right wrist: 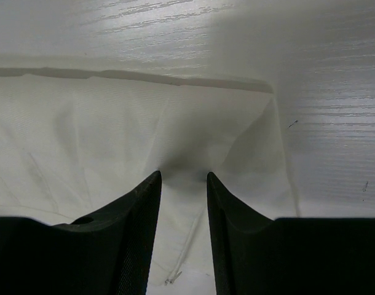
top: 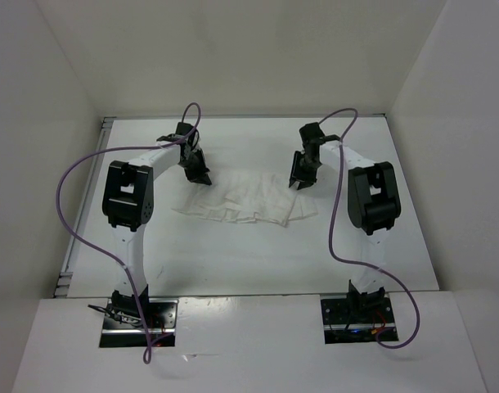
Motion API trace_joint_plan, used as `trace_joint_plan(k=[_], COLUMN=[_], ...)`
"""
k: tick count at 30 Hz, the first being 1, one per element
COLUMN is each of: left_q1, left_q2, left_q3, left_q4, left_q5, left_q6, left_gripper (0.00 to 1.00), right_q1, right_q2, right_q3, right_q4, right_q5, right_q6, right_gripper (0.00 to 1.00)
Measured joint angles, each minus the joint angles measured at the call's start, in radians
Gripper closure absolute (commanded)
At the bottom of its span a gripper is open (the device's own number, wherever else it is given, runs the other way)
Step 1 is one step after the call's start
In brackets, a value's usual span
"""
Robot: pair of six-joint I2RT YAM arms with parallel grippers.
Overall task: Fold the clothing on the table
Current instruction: Fold the skirt
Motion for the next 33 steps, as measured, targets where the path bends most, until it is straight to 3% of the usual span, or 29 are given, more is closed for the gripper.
trace_joint_plan(k=[17,22,23,26,33], left_q1=[0.000,0.000,0.000,0.000,0.000], left_q2=[0.000,0.000,0.000,0.000,0.000], left_q3=[0.000,0.000,0.000,0.000,0.000], left_q4=[0.001,0.000,0.001,0.000,0.000], left_q5=[0.000,0.000,0.000,0.000,0.000], left_q6=[-0.001,-0.002,-0.002,-0.003,-0.003], left_gripper=[0.88,0.88,0.88,0.88,0.88], right_q1=[0.000,0.000,0.000,0.000,0.000], right_q2=[-0.022,-0.023,-0.023,-0.023,-0.071], right_q3=[-0.047,-0.064,-0.066,-0.067,-0.067], right_q4=[-0.027,-0.027,-0.023,0.000,0.022], right_q5=[0.002,0.001,0.000,-0.006,0.023], right_q6=[0.009,0.005,0.006,0.013,0.029], right_gripper=[0.55,0.69,0.83,0.98,1.00])
